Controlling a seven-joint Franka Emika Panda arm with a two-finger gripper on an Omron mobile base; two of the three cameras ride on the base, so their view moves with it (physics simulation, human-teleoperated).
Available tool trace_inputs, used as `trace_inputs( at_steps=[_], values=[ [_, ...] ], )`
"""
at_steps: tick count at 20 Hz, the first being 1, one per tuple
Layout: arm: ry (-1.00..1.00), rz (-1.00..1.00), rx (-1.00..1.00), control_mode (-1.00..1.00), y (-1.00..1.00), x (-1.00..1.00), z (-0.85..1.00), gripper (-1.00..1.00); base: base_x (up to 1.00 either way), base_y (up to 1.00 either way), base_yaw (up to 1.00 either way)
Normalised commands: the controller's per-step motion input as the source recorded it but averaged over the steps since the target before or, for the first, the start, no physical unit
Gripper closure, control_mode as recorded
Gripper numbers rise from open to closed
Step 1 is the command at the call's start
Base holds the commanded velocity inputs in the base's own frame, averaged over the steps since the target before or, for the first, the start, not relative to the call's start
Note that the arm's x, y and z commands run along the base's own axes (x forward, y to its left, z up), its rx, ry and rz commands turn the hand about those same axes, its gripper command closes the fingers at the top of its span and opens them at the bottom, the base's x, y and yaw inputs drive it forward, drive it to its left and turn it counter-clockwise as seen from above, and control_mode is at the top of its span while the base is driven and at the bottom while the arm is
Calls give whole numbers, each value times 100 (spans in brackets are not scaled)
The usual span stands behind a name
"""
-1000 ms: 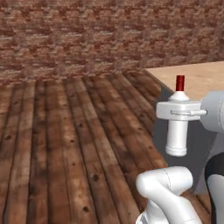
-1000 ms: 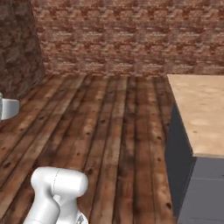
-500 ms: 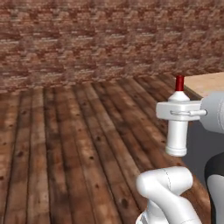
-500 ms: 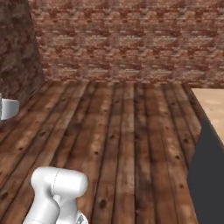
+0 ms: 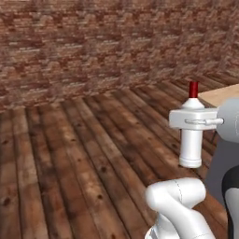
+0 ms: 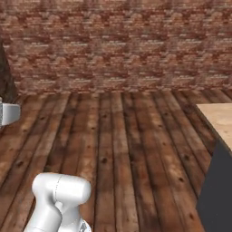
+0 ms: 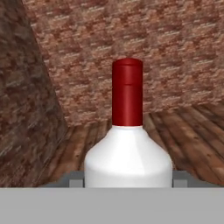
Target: There is a bowl on the dining counter. Grab a lemon wedge from the fridge and place it in the bowl. Then get the liquor bottle and glass cup from the cabinet and place them next to the bowl.
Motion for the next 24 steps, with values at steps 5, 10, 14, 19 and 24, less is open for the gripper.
trace_inputs(
  at_steps=[5,10,14,19,24],
  values=[
    [0,0,0,100,0,0,0,100,100,47,-39],
    [0,0,0,100,0,0,0,100,100,47,-41],
    [0,0,0,100,0,0,0,100,100,51,-43],
    [0,0,0,100,0,0,0,100,100,57,-45],
    [0,0,0,100,0,0,0,100,100,58,-47]
  ],
)
